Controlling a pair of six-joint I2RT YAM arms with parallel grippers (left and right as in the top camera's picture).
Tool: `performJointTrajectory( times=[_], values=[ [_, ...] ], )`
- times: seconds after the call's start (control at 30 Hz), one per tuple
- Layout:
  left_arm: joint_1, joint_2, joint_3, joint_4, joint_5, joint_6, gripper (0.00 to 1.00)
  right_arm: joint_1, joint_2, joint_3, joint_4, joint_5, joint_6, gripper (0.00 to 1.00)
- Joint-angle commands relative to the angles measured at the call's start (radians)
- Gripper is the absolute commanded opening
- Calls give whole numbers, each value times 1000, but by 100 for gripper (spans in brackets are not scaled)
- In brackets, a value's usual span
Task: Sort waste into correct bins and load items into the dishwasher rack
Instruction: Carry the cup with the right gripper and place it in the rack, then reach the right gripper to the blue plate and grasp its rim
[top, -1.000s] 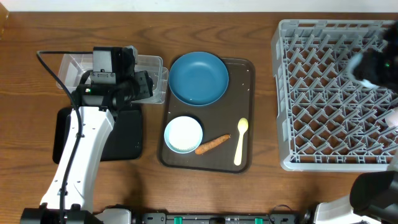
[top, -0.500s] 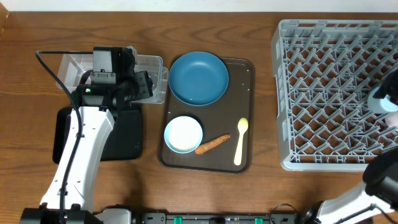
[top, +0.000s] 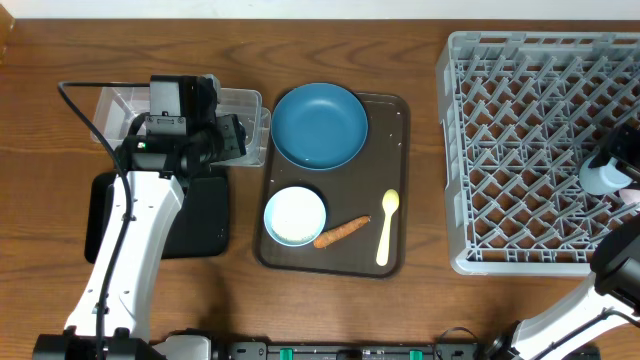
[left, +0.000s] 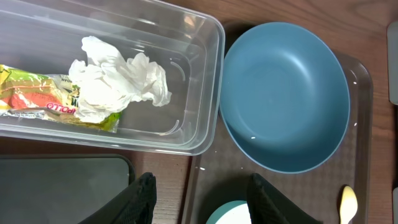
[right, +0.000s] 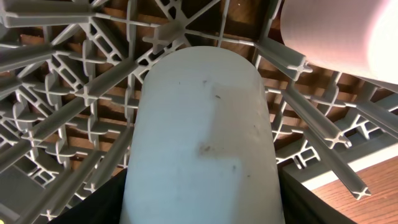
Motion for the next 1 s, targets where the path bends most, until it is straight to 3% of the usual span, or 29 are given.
performJointTrajectory(
  times=[0.0,0.17,0.23,0.43,0.57,0.67,0.8,0.97],
  values=[
    [2,-6,7,-3,-16,16,49,-10,10,4,-3,3,9,72],
    [2,-6,7,-3,-16,16,50,-10,10,4,-14,-2,9,95],
    [2,-6,7,-3,-16,16,50,-10,10,4,-18,-9,9,99],
    [2,-6,7,-3,-16,16,50,-6,10,4,-20,-58,8,98],
    [2,-6,6,-4,-16,16,50,5,8,4,-8,-242,-98,86],
    [2,-6,6,-5,-16,16,50,41,-6,5,20,-380,-138,85],
    [2,-6,6,-7,-16,16,51,151,-41,4,126,-554,-141,86],
    [2,-6,6,-12,-17,16,51,374,-51,4,290,-575,-132,88]
  ],
)
